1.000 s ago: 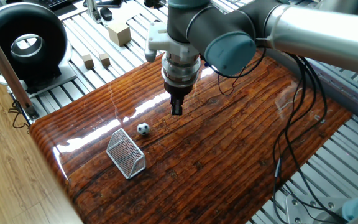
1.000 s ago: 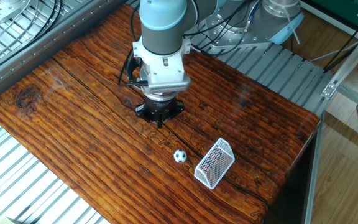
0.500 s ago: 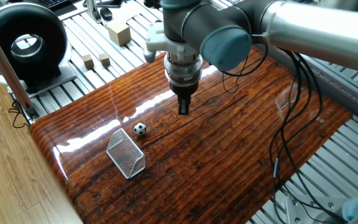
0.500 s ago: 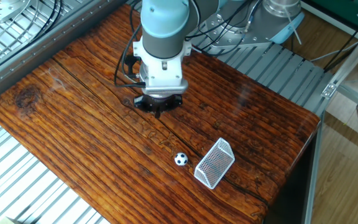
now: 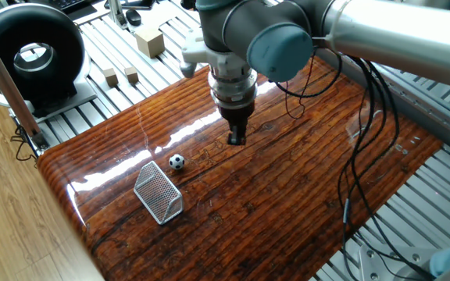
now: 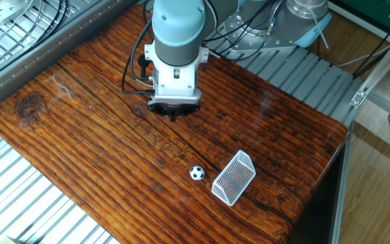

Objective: Push the soccer ball into the goal

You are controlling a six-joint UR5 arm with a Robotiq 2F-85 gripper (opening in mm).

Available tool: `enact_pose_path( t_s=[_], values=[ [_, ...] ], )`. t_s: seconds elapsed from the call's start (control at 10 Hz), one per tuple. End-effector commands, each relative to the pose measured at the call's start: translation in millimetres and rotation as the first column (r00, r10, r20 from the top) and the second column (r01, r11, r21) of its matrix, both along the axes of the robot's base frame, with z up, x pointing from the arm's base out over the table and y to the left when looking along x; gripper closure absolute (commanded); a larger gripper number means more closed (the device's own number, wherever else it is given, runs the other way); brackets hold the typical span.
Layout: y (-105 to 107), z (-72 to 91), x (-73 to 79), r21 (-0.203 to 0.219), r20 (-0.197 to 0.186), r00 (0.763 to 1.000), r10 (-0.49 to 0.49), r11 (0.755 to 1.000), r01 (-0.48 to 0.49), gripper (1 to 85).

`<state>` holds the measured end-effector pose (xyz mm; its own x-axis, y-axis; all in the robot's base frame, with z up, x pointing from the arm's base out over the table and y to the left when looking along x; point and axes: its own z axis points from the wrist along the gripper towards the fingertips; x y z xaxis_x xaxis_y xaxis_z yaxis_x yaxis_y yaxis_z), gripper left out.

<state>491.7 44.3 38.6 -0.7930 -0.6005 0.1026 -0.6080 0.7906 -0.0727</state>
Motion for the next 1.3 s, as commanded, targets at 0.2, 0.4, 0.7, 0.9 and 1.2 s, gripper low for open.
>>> enact_pose_path(
  t_s=[0.2,0.4,0.7,0.9,1.2],
  values=[
    [73,-19.8,78.4,0.073,0.077,0.995,-0.066,0.995,0.061,84.7],
    [96,-17.3,97.5,0.126,0.114,0.993,-0.038,0.992,0.024,84.7],
    [105,-11.7,99.9,0.183,0.100,0.995,0.008,0.983,-0.026,84.7],
    [98,-15.3,104.3,0.196,0.095,0.994,0.047,0.979,-0.065,84.7],
    [111,-22.3,94.9,0.265,0.040,0.998,0.047,0.963,-0.056,84.7]
  ],
)
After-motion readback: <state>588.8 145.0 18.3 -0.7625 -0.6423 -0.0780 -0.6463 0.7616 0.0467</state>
